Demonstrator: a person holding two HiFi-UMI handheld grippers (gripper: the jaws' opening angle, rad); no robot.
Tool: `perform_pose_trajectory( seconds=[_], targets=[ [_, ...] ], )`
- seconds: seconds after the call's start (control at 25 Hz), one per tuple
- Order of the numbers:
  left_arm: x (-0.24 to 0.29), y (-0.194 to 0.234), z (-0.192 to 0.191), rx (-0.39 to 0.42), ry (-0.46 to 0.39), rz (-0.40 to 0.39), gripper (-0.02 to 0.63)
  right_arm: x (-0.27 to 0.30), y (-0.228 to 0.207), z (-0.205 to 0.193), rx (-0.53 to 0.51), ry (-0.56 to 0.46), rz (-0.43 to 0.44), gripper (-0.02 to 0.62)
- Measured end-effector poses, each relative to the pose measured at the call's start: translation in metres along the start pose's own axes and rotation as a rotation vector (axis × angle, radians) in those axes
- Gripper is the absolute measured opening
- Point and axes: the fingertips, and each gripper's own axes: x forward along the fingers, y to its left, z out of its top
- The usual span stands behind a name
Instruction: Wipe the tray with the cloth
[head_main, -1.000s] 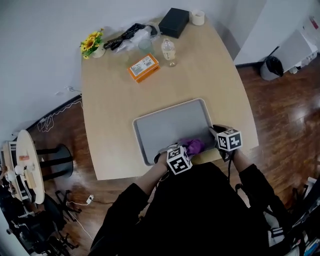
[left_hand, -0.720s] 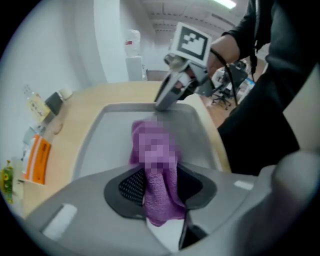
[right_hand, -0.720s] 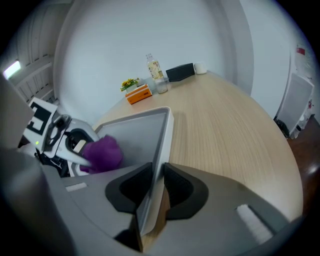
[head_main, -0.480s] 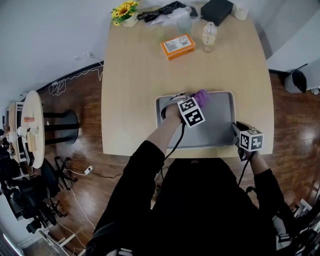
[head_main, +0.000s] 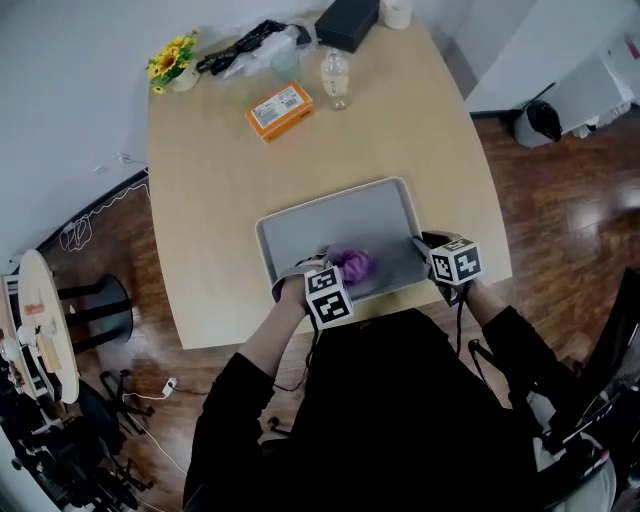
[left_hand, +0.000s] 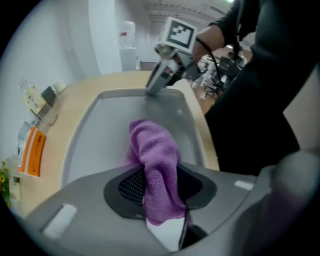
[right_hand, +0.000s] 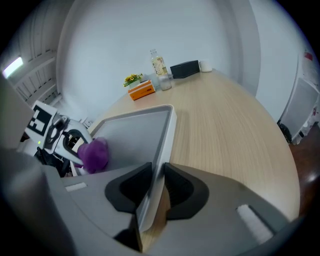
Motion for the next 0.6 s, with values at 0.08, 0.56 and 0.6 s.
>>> perform_pose_trajectory(
  seconds=[0.08,0.56,0.6],
  targets=[
    [0.004,-0.034,0.001,0.042,0.002,-0.063,0.13,-0.001,-0.003,-0.001,-0.005,0.007,0.003,0.084],
    [-0.01,0.075,-0.005,-0.13,-0.03,0.077,0.124,-0.011,-0.012,-0.001,-0.011,0.01,0.02,0.087],
    [-0.013,0.095,-0.008,-0.147,-0.027,0.114,0.124,-0.012,-0.014,-0.001,-0.009,0.007,0.018,0.087]
  ],
)
